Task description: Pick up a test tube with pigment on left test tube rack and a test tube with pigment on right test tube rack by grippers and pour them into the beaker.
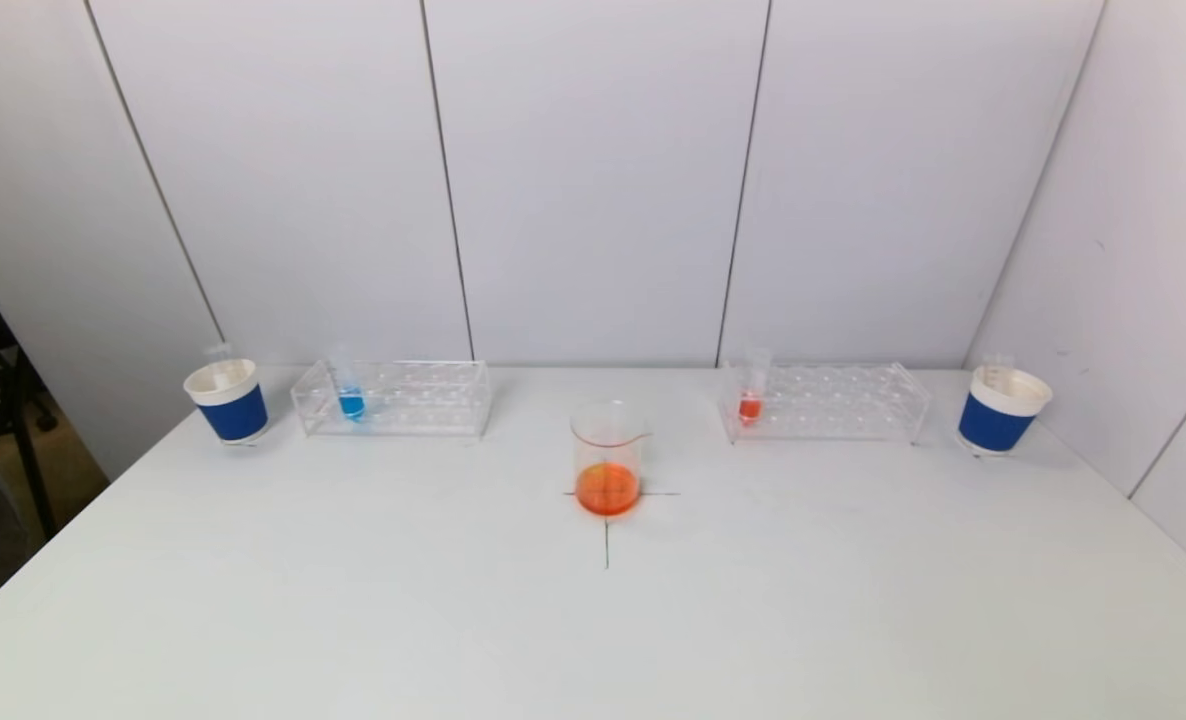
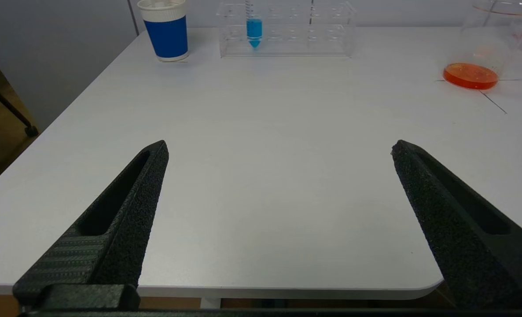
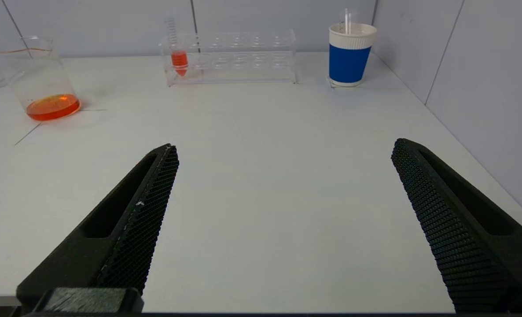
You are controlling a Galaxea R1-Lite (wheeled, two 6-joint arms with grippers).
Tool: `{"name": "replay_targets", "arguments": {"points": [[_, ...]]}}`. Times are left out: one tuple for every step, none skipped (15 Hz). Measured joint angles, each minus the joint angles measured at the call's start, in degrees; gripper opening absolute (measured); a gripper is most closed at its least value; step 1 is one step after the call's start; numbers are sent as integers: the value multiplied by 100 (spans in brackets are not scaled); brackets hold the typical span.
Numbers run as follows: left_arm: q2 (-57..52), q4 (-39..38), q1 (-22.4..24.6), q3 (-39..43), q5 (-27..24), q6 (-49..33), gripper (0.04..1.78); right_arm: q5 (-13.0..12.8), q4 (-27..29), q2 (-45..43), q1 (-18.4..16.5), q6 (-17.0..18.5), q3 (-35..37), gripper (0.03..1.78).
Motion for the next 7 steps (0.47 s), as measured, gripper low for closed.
{"name": "replay_targets", "arguments": {"points": [[-1,1,0,0,0,0,177,-2,9,0,0,11,0,176],[0,1,0,0,0,0,177,-7,13,2,0,18,0,176],[0,0,0,2,-2,-2,177,-5,0,0,0,21,0,176],[0,0,0,2,-4,0,177,0,-16,0,0,21,5,176],[0,1,0,2,-4,-2,177,2,-16,0,0,27,9,176],[0,1,0,2,-2,-2,177,4,-9,0,0,33,9,176],[0,1,0,2,-2,-2,177,4,-9,0,0,35,9,176]]}}
